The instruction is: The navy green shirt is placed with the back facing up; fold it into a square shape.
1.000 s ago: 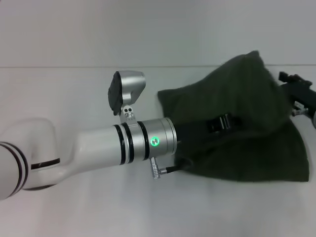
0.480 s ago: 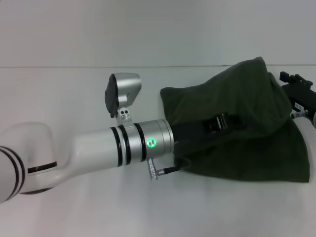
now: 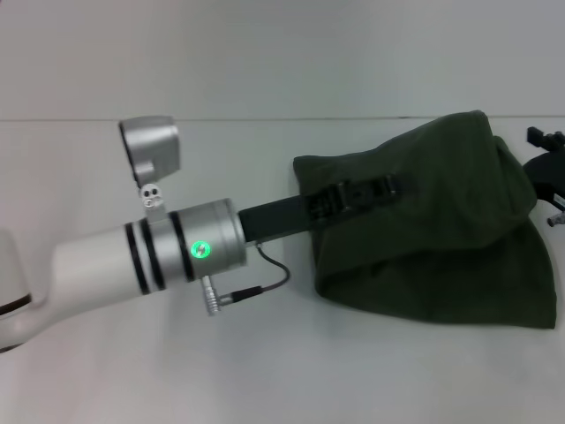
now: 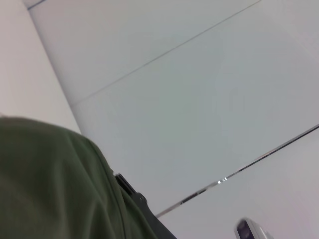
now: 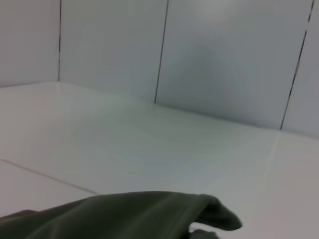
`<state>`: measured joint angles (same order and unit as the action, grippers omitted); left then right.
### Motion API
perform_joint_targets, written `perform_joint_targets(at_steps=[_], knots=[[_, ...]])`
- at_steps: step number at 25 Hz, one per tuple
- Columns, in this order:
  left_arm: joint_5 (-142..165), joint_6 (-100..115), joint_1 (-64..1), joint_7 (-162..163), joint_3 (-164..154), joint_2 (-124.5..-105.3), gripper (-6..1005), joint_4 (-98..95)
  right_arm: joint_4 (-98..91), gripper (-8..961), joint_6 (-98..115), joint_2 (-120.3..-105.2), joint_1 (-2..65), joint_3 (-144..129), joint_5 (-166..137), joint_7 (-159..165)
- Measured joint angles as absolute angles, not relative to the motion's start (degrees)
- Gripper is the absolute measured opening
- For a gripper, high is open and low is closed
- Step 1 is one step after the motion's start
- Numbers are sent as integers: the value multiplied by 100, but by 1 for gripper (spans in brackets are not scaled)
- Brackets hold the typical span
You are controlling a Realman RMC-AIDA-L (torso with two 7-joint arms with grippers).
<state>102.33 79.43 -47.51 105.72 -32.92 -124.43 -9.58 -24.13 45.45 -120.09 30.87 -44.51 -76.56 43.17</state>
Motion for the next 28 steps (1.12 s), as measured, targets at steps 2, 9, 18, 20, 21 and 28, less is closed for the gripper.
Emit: perform_joint_targets(at_steps=[2, 9, 18, 20, 21, 28], knots=[[10233, 8055, -4614, 10571, -3283, -12434, 447, -1117, -2384, 892, 4849, -12016, 2963, -4357, -7356, 3715], [10165, 8168, -4345, 10572, -3260, -12416, 672, -1388, -2337, 891, 5109, -12007, 2725, -4295, -6711, 3538], [10156, 8492, -4118, 10500, -3251, -12406, 671, -1718, -2185, 890, 4841, -11974, 2469, -4039, -6594, 4177], [10127, 8861, -3935, 10218, -3247, -12411, 671, -1951, -2277, 890, 4915, -11909, 2354, -4079, -6807, 4997], [10116, 9021, -3852, 10057, -3245, -12408, 672, -2037, -2372, 890, 5013, -11864, 2296, -4109, -7027, 5474], [10236, 9824, -3026, 8685, -3318, -12396, 673, -2918, -3281, 889, 6290, -11400, 2122, -4143, -9016, 9255]])
